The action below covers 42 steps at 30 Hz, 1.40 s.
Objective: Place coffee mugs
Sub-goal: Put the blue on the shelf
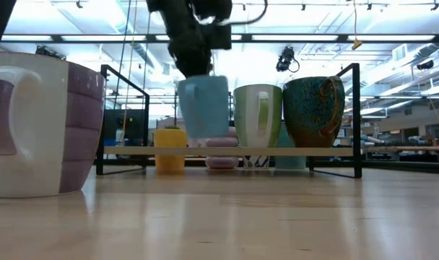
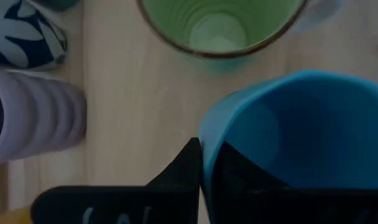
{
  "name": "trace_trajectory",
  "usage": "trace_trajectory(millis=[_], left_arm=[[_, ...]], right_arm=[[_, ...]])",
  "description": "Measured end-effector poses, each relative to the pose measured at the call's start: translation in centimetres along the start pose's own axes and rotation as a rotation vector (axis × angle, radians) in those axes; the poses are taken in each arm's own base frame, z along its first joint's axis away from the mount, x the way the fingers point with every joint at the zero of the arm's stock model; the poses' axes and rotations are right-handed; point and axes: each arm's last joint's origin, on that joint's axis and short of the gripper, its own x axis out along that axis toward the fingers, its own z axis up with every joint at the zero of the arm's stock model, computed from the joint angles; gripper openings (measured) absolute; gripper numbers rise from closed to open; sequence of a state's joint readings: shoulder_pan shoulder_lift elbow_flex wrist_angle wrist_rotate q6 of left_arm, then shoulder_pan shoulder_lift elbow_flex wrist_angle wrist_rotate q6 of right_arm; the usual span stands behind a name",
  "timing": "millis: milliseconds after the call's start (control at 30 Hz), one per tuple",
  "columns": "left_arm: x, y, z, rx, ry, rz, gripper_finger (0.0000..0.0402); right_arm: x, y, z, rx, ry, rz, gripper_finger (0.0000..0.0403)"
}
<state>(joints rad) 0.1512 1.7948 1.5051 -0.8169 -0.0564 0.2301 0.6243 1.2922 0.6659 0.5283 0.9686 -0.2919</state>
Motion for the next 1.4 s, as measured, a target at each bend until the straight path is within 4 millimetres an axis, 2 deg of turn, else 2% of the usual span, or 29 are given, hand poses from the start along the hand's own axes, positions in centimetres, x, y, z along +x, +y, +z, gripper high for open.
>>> trace_trajectory(millis=[233,433,567,767,1167,1400], left_arm=[[1.5,1.5,-0.4,-0.016,0.032,-0.003,0.0028],[1.6,2.1,-0.3,-0.022,-0.001,-0.028,0.0028],[1.6,2.1,-0.4,-0.025,0.003,-0.033,0.0030],[1.6,2.2,-0.3,-0.030,-0.005,-0.030,0.0055],[1.6,2.0,0.0,-0.008,-0.026,-0.026,0.0064],[1.6,1.8,0.0,-0.004,-0.028,-0.020,0.0109]], right_arm=[[0.0,0.0,-0.1,0.007,0.002,0.007,0.0185],[0.0,0.1,-0.1,0.012,0.004,0.022,0.0185],[0.0,0.1,-0.1,0.013,0.003,0.022,0.0185],[0.0,0.1,-0.1,0.014,0.003,0.022,0.0185],[0.0,0.1,-0.1,0.014,0.003,0.022,0.0185],[0.0,0.1,-0.1,0.014,0.003,0.022,0.0185]])
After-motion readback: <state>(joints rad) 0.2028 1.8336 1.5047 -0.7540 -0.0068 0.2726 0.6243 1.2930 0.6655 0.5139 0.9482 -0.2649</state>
